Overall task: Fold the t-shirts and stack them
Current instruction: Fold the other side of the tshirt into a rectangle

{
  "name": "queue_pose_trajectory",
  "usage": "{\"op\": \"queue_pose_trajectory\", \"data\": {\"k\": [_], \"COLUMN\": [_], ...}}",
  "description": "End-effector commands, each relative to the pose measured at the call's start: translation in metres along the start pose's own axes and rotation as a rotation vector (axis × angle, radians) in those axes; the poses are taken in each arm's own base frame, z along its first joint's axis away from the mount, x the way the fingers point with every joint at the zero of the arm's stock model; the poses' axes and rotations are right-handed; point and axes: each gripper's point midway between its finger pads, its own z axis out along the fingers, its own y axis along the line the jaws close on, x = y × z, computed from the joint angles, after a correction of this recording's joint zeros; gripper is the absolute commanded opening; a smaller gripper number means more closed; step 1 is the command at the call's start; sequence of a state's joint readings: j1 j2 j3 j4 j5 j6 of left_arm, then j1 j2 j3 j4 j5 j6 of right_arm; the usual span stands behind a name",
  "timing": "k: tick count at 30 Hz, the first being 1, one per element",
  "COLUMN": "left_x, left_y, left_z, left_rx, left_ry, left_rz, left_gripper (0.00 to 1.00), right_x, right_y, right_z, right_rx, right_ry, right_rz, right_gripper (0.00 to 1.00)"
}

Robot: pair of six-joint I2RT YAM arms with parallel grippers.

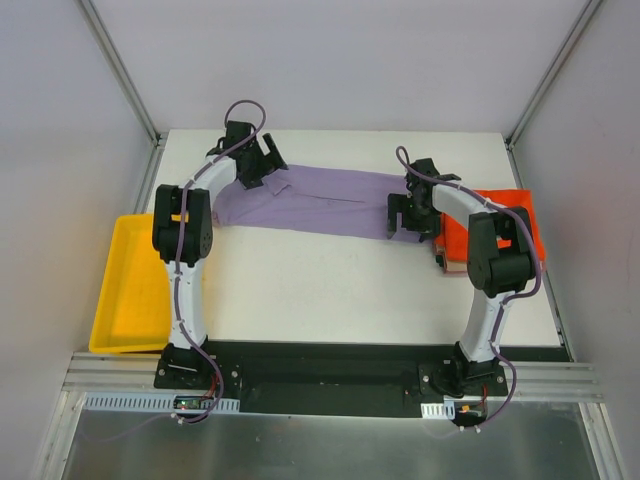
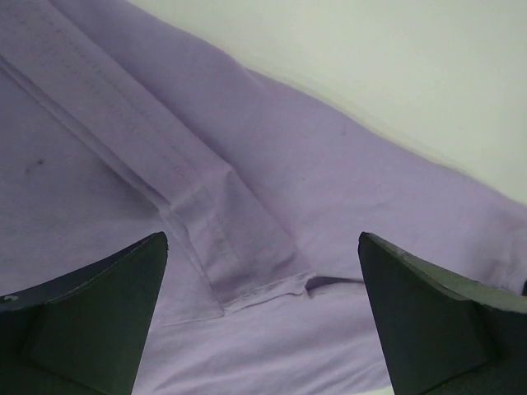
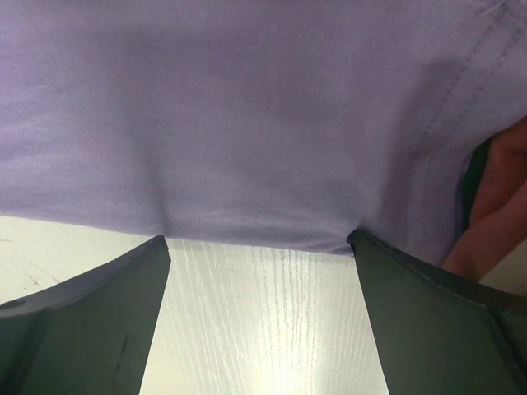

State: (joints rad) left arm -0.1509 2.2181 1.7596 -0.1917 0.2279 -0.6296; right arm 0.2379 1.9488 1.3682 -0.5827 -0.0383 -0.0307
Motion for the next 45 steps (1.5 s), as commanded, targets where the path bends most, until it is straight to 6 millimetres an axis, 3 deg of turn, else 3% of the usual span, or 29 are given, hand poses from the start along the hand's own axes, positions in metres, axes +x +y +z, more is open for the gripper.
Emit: {"op": "queue_pose_trajectory", "data": {"k": [1, 4, 7, 13, 23, 32, 45], "left_x": [-0.014, -0.015, -0.012, -0.010, -0.020, -0.030, -0.045], "left_y": [0.015, 0.021, 0.022, 0.000, -0.044, -0.071, -0.071], "left_z": [0.001, 0.003, 0.017, 0.034, 0.033, 0.049, 0.064], "left_rx": [-0.094, -0.124, -0.137, -0.037, 0.096, 0.175, 0.155], "left_ry": [-0.066, -0.071, -0.069, -0.018, -0.029, -0.043, -0.096], "left_rz": [0.008, -0.001, 0.002, -0.040, -0.049, -0.059, -0.134], "left_gripper": [0.99, 0.99, 0.99, 0.99, 0.99, 0.99, 0.99], "right_x": [0.013, 0.013, 0.012, 0.013, 0.012, 0.009, 0.005], "right_y": [-0.010, -0.010, -0.010, -0.011, -0.013, -0.016, -0.020], "right_z": [-0.010, -0.010, -0.010, -0.009, -0.008, -0.008, -0.010], "right_rx": [0.028, 0.032, 0.029, 0.036, 0.049, 0.050, 0.052], "right_ry": [0.040, 0.040, 0.038, 0.044, 0.052, 0.052, 0.043], "right_rz": [0.000, 0.001, 0.004, 0.004, -0.002, -0.004, 0.000], "right_gripper": [0.96, 0.96, 0.96, 0.96, 0.96, 0.96, 0.96]}}
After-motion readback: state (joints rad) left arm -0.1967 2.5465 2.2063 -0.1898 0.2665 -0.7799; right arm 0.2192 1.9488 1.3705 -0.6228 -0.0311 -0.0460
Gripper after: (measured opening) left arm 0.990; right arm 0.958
